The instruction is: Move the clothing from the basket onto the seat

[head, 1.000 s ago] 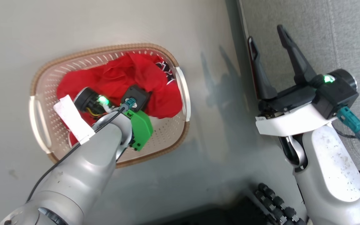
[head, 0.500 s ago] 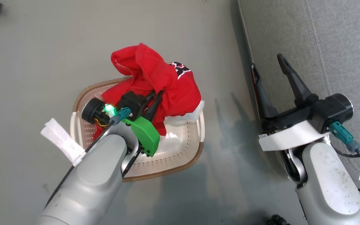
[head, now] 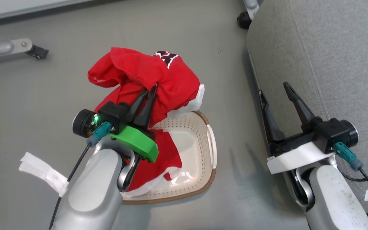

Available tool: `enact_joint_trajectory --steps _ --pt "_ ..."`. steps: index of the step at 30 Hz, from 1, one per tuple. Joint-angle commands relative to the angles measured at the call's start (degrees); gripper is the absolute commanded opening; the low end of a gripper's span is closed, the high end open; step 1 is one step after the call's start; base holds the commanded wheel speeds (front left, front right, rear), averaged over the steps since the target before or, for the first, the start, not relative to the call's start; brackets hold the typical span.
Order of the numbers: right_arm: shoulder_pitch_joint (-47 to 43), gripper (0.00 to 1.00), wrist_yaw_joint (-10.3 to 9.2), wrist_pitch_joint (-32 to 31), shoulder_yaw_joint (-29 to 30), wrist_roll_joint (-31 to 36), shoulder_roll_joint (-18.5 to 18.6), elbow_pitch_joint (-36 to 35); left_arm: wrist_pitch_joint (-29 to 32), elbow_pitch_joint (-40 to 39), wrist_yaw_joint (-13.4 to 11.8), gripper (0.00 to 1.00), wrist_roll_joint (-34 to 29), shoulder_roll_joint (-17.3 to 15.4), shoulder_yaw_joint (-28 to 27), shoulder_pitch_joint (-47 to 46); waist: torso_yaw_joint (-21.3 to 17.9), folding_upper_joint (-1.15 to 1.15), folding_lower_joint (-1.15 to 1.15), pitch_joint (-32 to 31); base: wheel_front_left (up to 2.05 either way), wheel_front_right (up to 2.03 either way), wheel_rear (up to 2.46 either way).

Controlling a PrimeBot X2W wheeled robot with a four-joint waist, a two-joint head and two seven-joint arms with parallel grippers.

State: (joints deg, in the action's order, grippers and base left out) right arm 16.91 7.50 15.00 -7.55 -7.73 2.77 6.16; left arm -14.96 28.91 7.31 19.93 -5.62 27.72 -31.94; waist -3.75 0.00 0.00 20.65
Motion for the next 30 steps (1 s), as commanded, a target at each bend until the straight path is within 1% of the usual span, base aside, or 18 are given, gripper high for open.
enact_joint_trajectory --steps 1,7,15,23,30 --pt "-1.33 1.00 -0.02 0.28 0.26 -0.31 0.21 0.26 -0.35 -1.65 0.20 0.00 -1.03 0.24 -0.93 1.26 0.79 0.00 0.00 -3.79 0.00 0.00 0.00" --pt "-3.11 1.00 -0.02 0.28 0.51 -0.67 0.21 0.51 -0.34 -8.01 0.24 0.00 -2.18 0.43 -3.33 3.02 1.14 0.00 0.00 -6.29 0.00 0.00 0.00" --pt "-4.73 1.00 -0.02 0.28 0.42 -1.16 0.21 0.66 -0.30 -14.70 0.24 0.00 -3.13 0.15 -4.58 3.37 1.12 0.00 0.00 -9.03 0.00 0.00 0.00" --pt "-5.96 1.00 -0.02 0.28 0.25 -1.51 0.21 0.71 -0.29 -18.65 0.24 0.00 -3.79 -0.09 -3.83 3.13 0.82 0.00 0.00 -11.33 0.00 0.00 0.00" --pt "-6.90 1.00 -0.02 0.28 0.48 -1.46 0.21 0.76 -0.29 -20.05 0.25 0.00 -4.12 -0.53 -2.98 3.62 0.71 0.00 0.00 -12.30 0.00 0.00 0.00"
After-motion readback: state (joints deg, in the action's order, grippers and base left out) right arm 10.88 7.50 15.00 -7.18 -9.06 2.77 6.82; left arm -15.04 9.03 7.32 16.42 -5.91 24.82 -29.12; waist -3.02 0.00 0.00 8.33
